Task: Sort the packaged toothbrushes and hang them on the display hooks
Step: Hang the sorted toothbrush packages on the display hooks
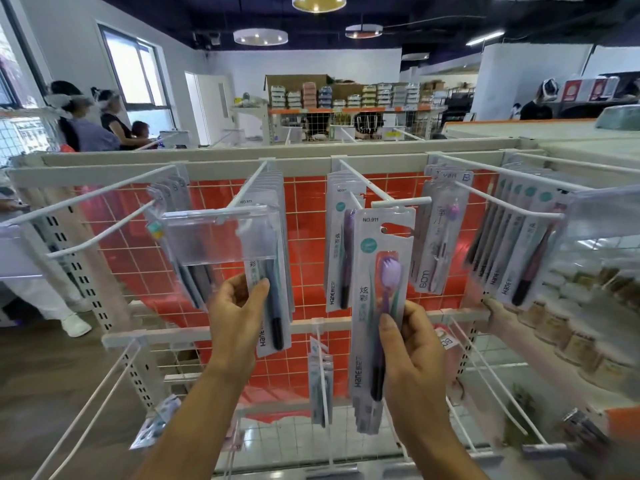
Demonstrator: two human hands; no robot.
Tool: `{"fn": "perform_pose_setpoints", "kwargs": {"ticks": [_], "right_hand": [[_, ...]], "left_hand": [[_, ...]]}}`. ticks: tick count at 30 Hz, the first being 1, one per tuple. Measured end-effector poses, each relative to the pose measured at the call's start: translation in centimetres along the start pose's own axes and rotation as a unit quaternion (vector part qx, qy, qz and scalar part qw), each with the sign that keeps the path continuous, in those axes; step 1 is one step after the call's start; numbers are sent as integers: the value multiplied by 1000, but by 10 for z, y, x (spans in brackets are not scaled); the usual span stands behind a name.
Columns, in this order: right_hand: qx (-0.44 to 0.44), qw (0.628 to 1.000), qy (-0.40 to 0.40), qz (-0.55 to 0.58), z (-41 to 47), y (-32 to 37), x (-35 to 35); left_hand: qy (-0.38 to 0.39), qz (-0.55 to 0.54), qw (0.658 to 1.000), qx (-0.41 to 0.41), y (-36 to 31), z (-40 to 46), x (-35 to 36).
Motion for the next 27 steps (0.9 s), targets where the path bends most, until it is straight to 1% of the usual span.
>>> {"fn": "perform_pose_setpoints", "kwargs": {"ticks": [7, 13, 20, 27], "right_hand": [[19, 1000, -6, -16, 9, -13, 4], [23, 998, -13, -58, 52, -26, 10], [42, 992, 6, -121, 114, -41, 18], [49, 985, 59, -154, 132, -52, 23]], "left_hand": [[-1, 10, 1000, -6, 2, -1, -2], [0, 27, 1000, -4, 2, -3, -2], [-16, 31, 999, -18, 8, -6, -6], [-16, 50, 998, -44, 21, -19, -7]]}}
Point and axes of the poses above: each hand's wrist, its own z-axis towards the middle knuckle, its own x-axis out of the palm, y = z × x, the point moved 6 cm from there along z, towards the middle knuckle, and after that the axes turned 11 degrees about x, right-handed, at the moved point
